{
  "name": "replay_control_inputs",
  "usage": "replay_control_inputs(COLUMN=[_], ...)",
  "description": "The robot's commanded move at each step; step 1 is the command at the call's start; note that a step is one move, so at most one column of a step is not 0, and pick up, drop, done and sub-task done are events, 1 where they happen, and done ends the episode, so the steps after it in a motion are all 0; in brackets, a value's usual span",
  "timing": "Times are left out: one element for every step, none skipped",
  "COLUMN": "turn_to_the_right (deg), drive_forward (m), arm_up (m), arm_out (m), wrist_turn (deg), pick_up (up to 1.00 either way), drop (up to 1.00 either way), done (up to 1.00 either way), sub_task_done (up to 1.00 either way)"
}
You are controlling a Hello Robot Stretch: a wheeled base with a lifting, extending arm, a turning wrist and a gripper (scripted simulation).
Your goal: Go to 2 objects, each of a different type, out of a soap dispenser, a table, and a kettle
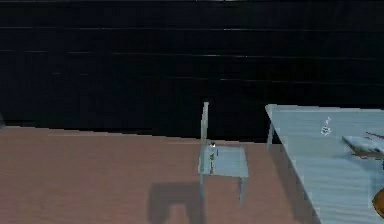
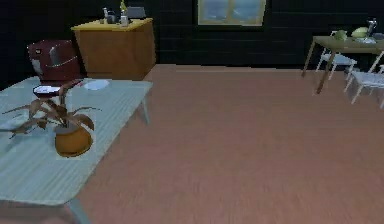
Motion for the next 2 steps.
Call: replay_control_inputs(turn_to_the_right=[42.0,0.0], drive_forward=[0.0,0.0], arm_up=[0.0,0.0], arm_out=[0.0,0.0], wrist_turn=[0.0,0.0], pick_up=[0.0,0.0], drop=[0.0,0.0], done=[0.0,0.0], sub_task_done=[0.0,1.0])
